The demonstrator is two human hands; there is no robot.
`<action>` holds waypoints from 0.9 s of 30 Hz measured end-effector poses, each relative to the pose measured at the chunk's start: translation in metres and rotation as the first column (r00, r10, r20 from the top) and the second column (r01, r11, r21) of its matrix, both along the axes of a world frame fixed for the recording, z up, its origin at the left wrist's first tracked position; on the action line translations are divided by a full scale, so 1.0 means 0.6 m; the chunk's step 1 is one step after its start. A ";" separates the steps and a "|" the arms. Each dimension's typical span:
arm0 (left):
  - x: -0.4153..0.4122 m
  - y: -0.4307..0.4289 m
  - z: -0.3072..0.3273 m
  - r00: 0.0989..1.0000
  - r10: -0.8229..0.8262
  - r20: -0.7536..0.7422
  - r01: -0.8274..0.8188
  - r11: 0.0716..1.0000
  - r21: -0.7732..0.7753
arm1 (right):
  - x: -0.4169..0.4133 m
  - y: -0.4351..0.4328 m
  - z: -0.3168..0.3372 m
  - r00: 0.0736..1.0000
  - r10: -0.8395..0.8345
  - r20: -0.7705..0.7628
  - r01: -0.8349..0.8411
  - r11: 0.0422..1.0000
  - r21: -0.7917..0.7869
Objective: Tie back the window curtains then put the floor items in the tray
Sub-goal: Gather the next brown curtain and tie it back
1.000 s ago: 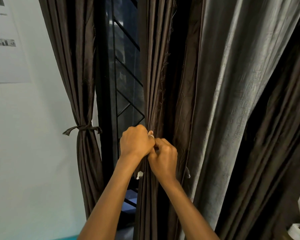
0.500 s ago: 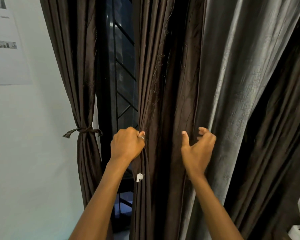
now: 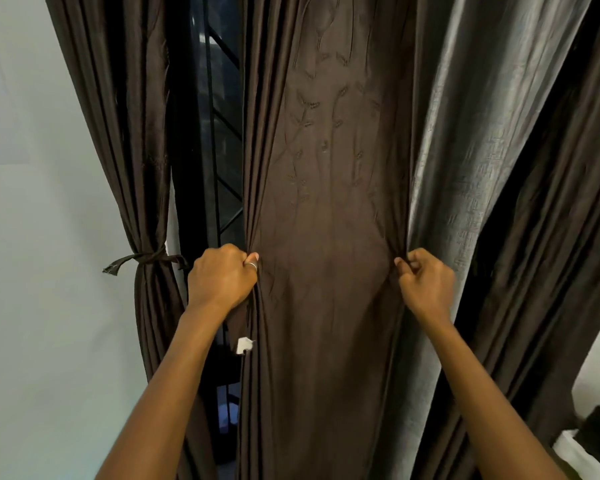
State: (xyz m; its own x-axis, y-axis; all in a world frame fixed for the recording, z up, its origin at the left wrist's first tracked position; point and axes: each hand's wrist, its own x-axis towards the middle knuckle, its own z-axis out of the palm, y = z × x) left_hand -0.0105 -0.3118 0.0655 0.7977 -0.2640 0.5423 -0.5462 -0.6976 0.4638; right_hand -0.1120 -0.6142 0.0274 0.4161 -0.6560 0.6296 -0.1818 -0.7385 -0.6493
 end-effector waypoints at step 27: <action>-0.052 -0.073 -0.025 0.996 -0.078 0.050 0.082 0.993 -0.087 | 0.026 0.268 -0.042 0.904 0.425 0.041 -0.413 0.896 -0.162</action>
